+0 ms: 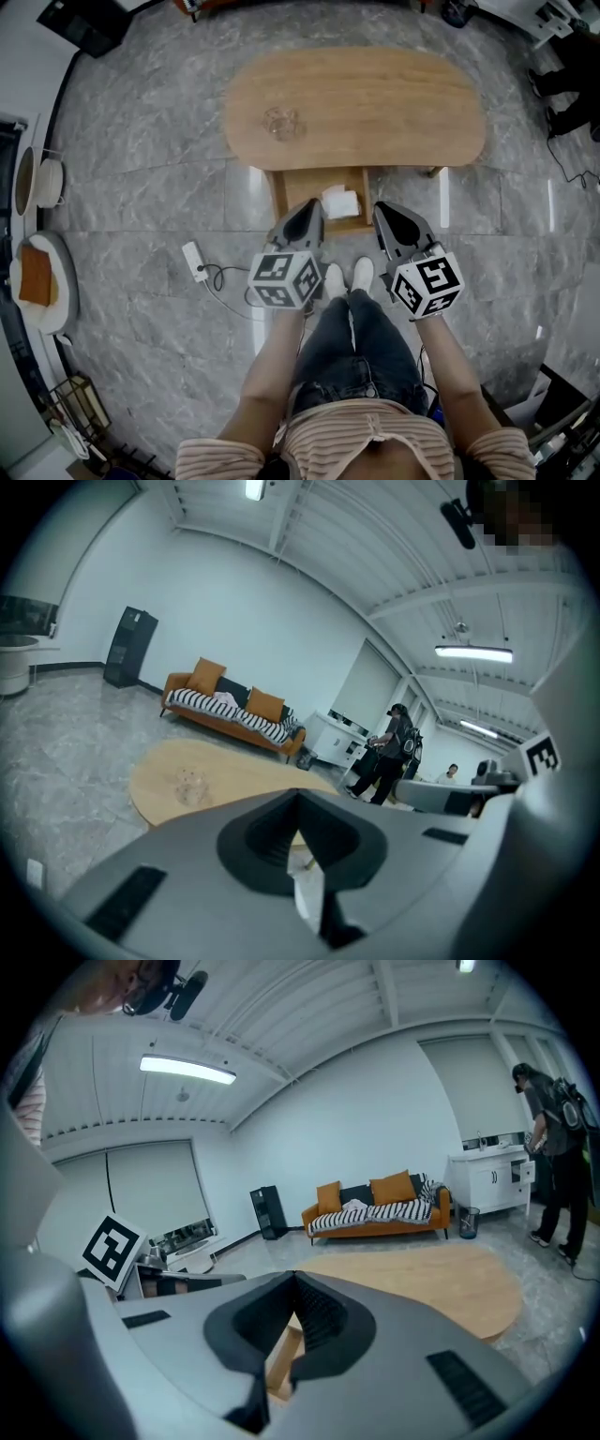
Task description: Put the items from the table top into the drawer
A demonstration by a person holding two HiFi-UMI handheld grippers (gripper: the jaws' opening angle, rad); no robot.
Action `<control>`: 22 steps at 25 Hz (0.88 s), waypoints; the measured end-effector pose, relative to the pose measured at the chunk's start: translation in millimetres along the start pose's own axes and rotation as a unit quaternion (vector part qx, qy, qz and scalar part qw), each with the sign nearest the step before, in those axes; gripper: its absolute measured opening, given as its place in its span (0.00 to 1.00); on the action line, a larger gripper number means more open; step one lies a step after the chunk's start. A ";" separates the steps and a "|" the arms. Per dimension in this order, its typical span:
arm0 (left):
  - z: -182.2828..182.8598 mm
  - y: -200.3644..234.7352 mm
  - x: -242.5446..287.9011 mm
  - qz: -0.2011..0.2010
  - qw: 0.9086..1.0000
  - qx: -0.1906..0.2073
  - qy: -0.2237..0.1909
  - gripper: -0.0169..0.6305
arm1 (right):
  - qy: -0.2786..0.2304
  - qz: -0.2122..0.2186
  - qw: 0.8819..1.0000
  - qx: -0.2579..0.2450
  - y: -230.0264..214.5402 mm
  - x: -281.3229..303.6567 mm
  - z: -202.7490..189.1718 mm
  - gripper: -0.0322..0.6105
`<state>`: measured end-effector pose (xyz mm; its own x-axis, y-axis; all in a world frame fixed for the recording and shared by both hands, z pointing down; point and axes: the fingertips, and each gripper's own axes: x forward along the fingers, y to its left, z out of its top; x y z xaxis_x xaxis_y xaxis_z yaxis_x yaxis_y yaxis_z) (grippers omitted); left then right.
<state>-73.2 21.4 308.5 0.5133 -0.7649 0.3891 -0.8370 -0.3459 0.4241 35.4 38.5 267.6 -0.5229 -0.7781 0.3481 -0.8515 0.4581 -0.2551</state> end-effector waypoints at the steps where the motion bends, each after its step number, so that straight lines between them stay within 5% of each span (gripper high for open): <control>1: 6.4 -2.6 -3.8 -0.001 1.000 0.004 -0.007 0.05 | -0.006 0.001 1.000 -0.002 1.1 -3.0 5.9 0.06; 22: 92.9 -53.8 -61.2 0.005 0.991 0.067 -0.115 0.05 | -0.096 0.028 0.994 -0.041 7.9 -61.7 91.4 0.06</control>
<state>-77.2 36.4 185.9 0.4610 -0.8667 0.1903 -0.8673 -0.3946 0.3035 64.5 50.8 161.7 -0.5588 -0.8147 0.1552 -0.8260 0.5300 -0.1916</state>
